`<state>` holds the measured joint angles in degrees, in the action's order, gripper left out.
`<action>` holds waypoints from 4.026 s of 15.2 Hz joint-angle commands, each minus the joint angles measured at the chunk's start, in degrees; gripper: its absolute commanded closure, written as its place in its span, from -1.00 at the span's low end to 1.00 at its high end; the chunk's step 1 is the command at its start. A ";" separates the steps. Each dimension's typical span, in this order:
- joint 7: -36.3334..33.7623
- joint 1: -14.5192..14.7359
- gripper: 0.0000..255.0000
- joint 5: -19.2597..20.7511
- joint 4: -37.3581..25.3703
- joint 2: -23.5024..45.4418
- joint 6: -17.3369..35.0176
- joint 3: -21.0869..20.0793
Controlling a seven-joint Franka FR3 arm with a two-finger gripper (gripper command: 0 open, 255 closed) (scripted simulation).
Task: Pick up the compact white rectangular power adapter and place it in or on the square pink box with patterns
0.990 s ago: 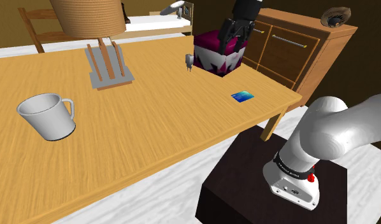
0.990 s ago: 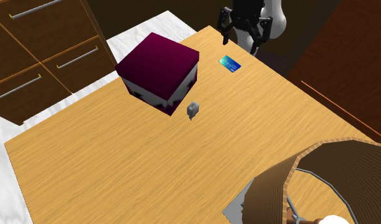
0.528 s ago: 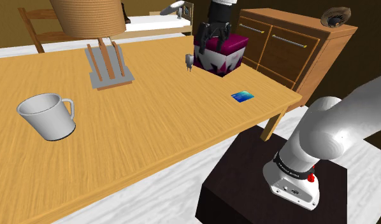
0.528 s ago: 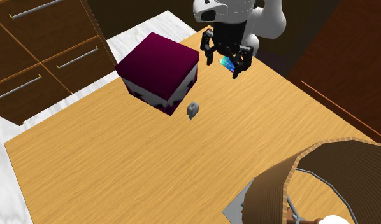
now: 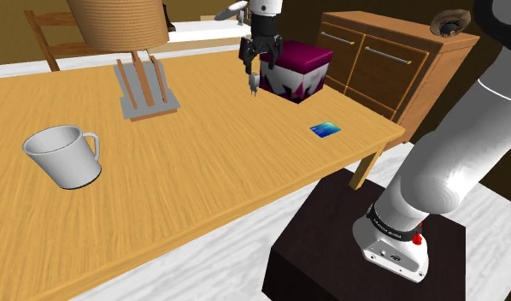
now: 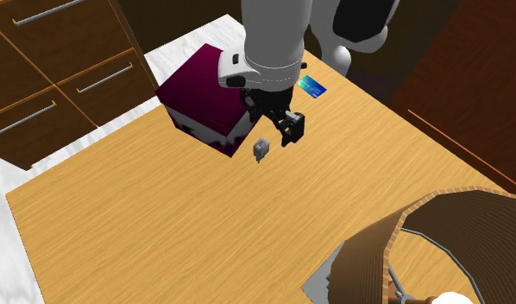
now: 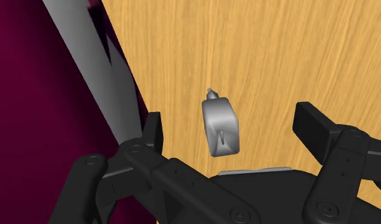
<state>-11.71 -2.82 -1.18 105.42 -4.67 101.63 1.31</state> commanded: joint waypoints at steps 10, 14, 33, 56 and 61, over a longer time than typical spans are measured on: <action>-0.61 -0.09 -1.00 0.42 2.21 3.81 5.06 -0.05; -0.60 -0.14 -1.00 0.42 2.21 3.81 5.06 -0.10; -0.67 -0.15 1.00 0.44 -2.91 3.58 -0.29 -0.11; -0.82 -0.21 1.00 0.36 -26.17 7.79 -19.34 -0.06; -0.84 -0.25 1.00 0.29 -33.33 10.11 -24.18 -0.03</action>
<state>-12.54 -3.06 -0.88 73.75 4.90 78.58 1.28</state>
